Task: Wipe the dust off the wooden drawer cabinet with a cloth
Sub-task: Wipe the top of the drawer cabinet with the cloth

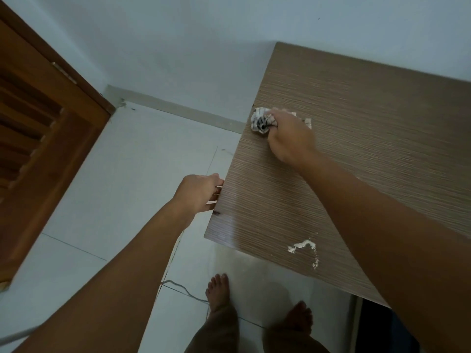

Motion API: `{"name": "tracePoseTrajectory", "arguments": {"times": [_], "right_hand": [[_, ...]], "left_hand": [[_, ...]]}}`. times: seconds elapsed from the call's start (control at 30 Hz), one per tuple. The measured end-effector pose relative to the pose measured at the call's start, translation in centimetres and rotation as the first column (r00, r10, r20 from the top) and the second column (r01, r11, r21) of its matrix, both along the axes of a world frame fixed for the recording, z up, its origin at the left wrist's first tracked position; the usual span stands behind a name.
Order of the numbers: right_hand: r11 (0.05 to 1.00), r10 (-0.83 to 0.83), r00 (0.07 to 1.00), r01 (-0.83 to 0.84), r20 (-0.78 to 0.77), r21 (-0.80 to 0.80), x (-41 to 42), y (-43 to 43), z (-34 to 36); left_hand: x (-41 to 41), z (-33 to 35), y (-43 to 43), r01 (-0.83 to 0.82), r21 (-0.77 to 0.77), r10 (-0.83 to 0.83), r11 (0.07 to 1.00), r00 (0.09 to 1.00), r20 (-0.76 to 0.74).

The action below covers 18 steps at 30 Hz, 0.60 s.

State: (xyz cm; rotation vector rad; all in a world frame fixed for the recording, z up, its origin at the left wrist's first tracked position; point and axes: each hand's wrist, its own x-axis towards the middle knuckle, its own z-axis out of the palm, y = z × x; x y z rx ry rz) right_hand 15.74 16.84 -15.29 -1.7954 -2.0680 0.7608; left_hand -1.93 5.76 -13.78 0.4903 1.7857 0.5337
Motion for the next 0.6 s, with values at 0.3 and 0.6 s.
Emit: {"name": "tracePoseTrajectory", "arguments": {"times": [0.3,0.6], "right_hand": [[0.830,0.554,0.832,-0.555,0.038,0.049,-0.7,-8.6,-1.6],[0.595,0.803,0.592,-0.804,0.071,-0.021,2.4,-17.1,-1.0]], "left_hand": [[-1.5,0.9,-0.6,-0.109,-0.079,0.121,0.991,0.977,0.175],[-0.9,0.7,-0.9,0.185,-0.018,-0.185,0.983,0.981,-0.064]]}}
